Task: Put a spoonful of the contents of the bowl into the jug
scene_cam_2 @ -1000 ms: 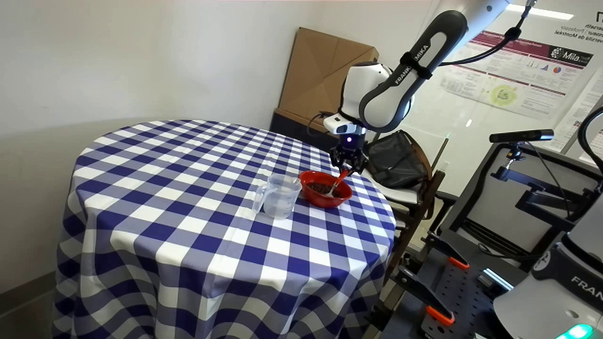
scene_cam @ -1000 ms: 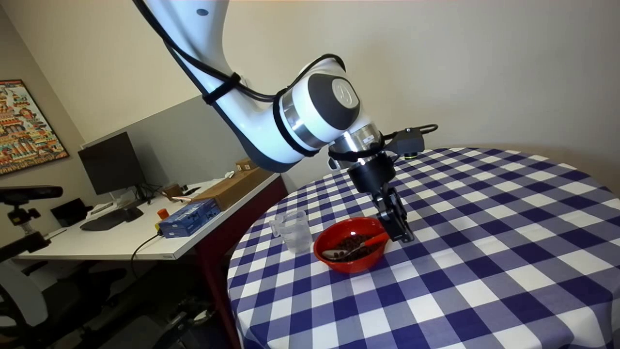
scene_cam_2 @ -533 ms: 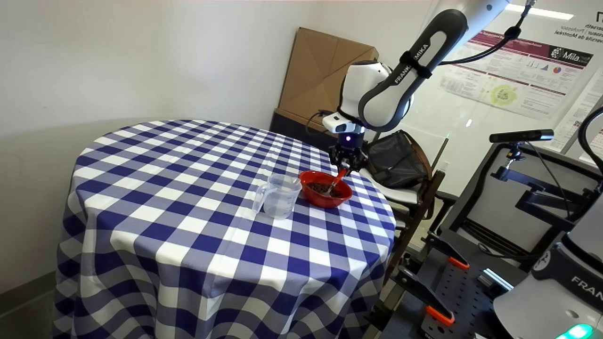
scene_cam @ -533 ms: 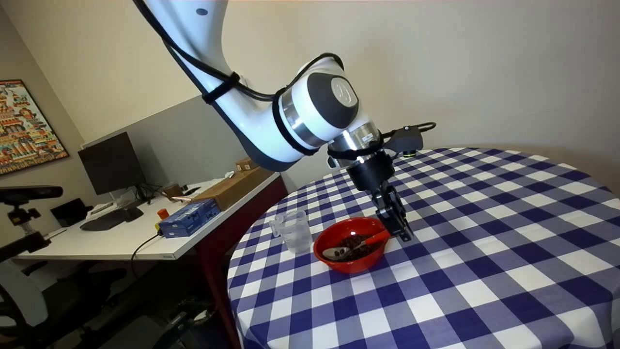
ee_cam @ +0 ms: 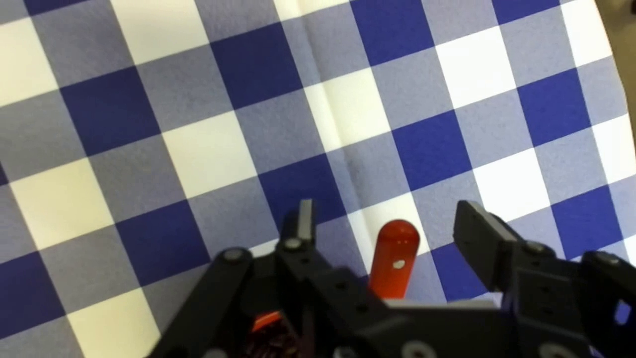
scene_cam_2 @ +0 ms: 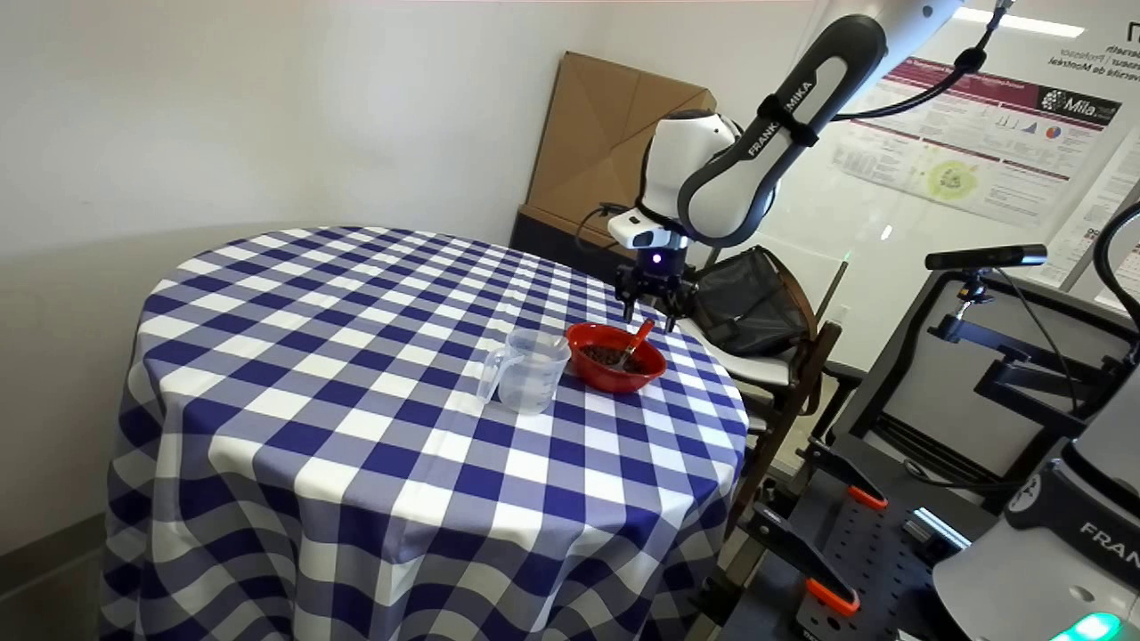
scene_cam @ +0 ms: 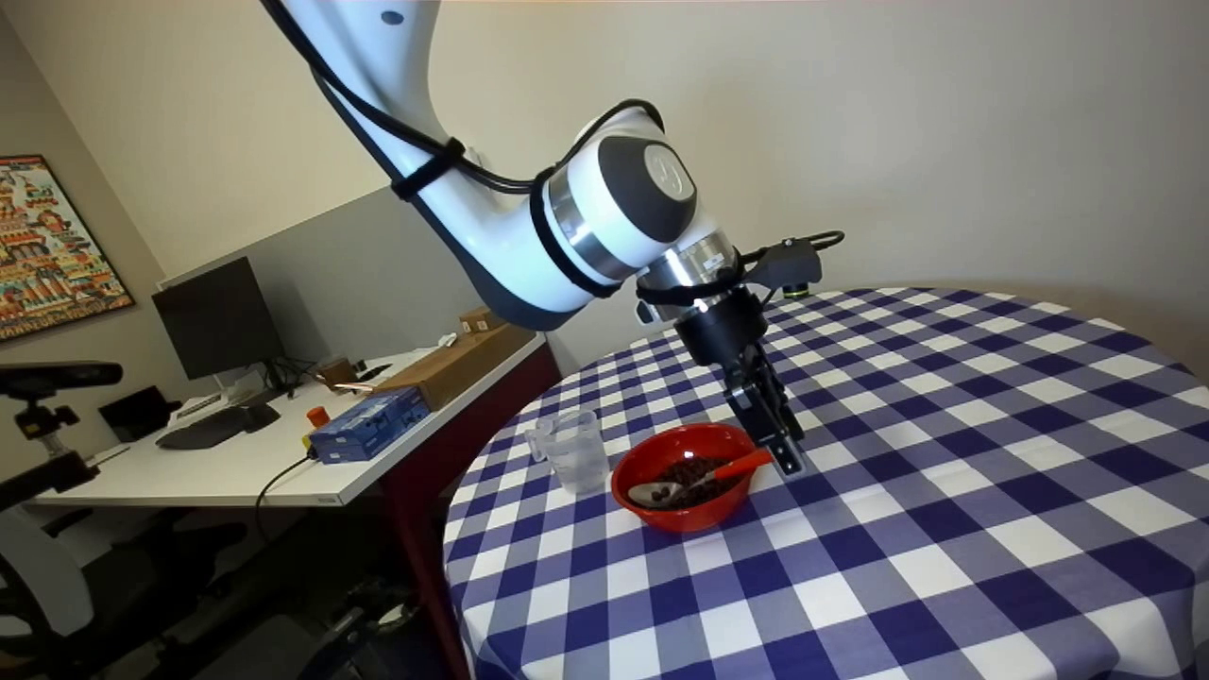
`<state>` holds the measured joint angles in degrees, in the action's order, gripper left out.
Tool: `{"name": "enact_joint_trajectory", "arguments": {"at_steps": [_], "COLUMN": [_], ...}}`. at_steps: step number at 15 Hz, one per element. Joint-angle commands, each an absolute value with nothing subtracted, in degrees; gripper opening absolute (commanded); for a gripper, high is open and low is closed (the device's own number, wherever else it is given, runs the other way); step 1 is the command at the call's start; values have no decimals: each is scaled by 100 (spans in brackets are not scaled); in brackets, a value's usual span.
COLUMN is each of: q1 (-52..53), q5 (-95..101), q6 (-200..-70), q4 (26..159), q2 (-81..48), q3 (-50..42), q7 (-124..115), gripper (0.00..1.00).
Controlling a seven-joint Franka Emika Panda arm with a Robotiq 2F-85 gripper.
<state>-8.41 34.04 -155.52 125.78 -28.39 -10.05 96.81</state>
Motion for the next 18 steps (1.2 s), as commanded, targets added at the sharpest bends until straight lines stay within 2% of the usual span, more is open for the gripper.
{"name": "enact_joint_trajectory", "arguments": {"at_steps": [1,2,3,5,10,11,13,18], "q1": [-754,-746,-740,-722,-681,-670,-641,-536], "q5": [3617,3626,3627,3634,3683,3715,3796,4123], "q6": [-15582,-15586,-15589,-15587,-15582,-15578,-15540,-15365], "q4": [12611,12620,12629,12634,12627,12628,12620,12606], "q2": [-2763,-2764,-2764,-2768,-2768,-2764,-2745,-2632], "q3": [-1051,-1048,-1041,-1040,-1046,-1051,-1068,-1110], "q7": [9476,9471,9468,9458,9415,9389,9307,9018], "gripper": [64,59,59,46,6,1,5,5]}}
